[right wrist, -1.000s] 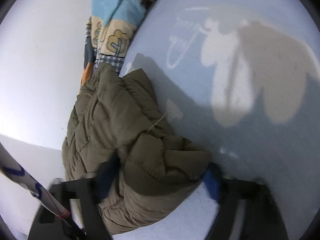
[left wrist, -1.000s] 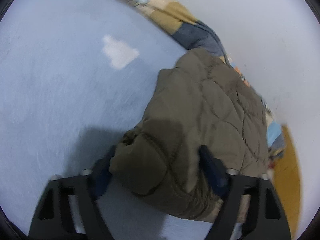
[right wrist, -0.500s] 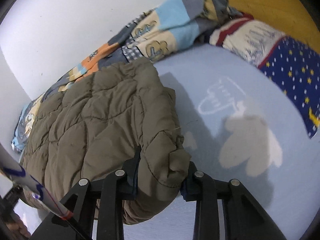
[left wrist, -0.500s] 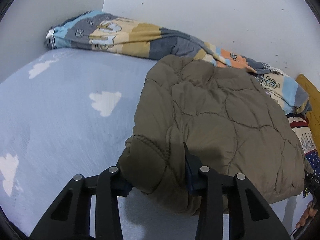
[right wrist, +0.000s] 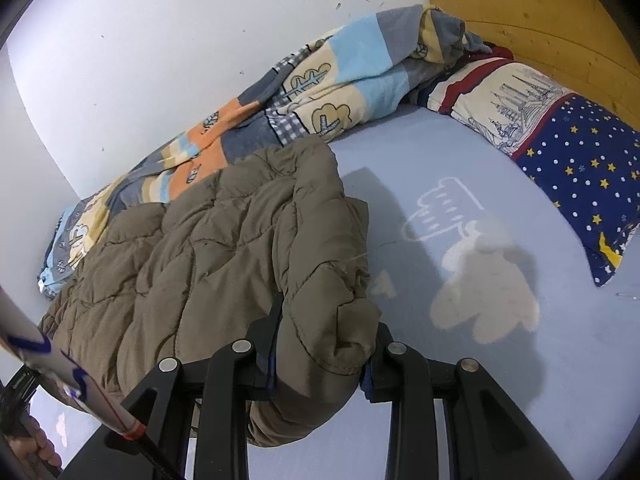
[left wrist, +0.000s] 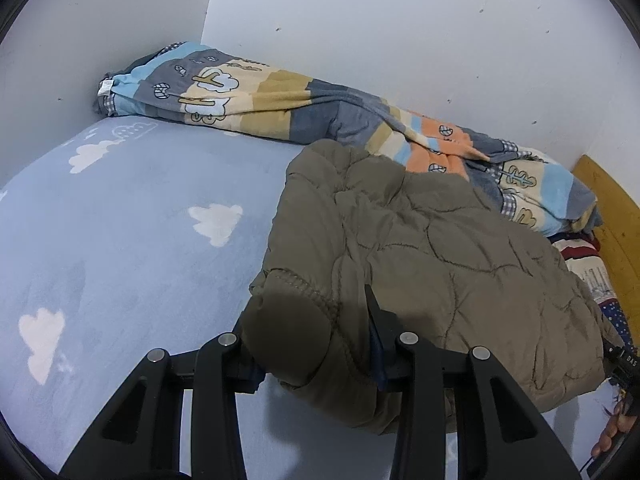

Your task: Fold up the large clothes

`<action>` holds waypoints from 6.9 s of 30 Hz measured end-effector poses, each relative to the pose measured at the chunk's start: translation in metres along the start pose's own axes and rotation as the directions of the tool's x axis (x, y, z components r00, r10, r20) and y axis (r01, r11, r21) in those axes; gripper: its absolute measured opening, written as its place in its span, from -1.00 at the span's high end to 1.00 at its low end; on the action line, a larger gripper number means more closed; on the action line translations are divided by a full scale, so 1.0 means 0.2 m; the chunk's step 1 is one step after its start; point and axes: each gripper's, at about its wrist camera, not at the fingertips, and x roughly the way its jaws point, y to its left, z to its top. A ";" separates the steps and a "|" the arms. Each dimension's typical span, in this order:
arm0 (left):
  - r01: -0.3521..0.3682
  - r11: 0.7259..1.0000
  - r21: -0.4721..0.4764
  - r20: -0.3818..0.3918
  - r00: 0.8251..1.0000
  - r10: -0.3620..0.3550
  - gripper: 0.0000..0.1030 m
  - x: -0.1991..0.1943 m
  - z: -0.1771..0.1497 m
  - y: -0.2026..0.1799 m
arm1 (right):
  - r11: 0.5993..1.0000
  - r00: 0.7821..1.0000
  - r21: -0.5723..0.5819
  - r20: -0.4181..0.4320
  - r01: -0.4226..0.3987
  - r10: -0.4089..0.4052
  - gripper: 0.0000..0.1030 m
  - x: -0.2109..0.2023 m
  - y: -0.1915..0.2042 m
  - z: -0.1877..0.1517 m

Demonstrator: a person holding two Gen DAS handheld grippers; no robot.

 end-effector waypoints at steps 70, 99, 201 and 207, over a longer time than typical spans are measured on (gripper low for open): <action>0.050 0.927 0.373 -0.180 0.983 0.019 -0.19 0.07 -0.47 -0.65 | 0.966 0.971 -0.243 -0.237 -0.094 0.035 0.28 0.17 0.29 -0.39; 0.022 0.949 0.314 -0.348 0.933 0.093 -0.29 0.62 0.01 -0.86 | 0.989 0.960 -0.139 -0.278 -0.059 0.018 0.27 0.52 0.10 -0.02; -0.178 0.917 0.357 0.093 0.984 0.154 -0.29 -0.49 -0.60 -0.30 | 0.925 0.991 -0.360 -0.093 -0.122 0.094 -0.03 -0.48 0.49 -0.74; -0.176 0.914 0.366 0.088 0.984 0.155 -0.29 -0.49 -0.61 -0.31 | 0.903 0.992 -0.411 -0.070 -0.122 0.102 -0.03 -0.52 0.55 -0.76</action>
